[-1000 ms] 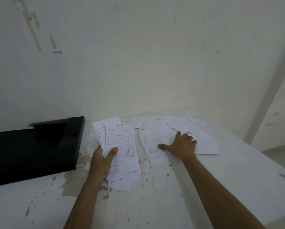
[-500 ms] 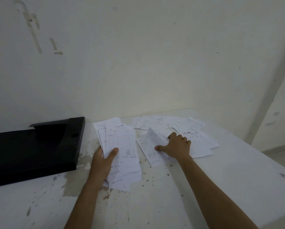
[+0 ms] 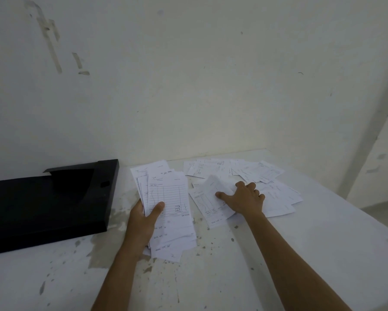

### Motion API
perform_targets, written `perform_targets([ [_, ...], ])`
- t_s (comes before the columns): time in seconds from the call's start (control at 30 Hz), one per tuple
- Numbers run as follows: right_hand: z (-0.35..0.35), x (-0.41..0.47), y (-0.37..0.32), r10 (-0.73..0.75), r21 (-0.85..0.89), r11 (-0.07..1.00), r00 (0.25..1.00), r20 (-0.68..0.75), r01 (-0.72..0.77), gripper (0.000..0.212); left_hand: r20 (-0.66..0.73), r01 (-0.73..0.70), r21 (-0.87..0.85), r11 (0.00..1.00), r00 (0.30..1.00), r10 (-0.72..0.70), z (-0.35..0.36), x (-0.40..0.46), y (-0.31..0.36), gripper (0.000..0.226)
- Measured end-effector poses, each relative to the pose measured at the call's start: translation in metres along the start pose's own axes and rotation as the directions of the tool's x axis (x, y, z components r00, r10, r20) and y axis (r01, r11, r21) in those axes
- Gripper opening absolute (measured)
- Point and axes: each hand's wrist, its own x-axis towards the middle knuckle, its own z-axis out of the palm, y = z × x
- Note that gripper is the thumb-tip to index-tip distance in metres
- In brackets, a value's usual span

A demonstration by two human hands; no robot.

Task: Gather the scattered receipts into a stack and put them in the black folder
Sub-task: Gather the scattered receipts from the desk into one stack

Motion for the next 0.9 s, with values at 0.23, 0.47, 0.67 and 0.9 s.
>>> perform_targets([
  [0.23,0.004,-0.004,0.008,-0.061,0.139,0.987,0.990,-0.123,0.078,0.051,0.006,-0.010,-0.003,1.000,1.000,0.010,0.000,0.001,0.000,0.027],
  [0.47,-0.007,-0.003,0.019,-0.051,0.619,0.775,0.989,-0.142,0.129,0.037,0.008,-0.021,-0.028,0.999,1.000,0.021,0.002,0.000,0.003,0.029],
  [0.67,-0.013,-0.023,0.013,-0.101,0.834,0.524,0.985,-0.139,0.172,0.018,0.058,0.043,-0.217,0.975,0.998,-0.031,0.010,-0.008,0.017,0.026],
  [0.9,-0.012,-0.046,-0.003,-0.241,0.853,0.444,0.954,-0.180,0.274,0.023,0.087,0.159,-0.374,0.914,0.987,-0.135,0.005,-0.010,0.022,0.027],
])
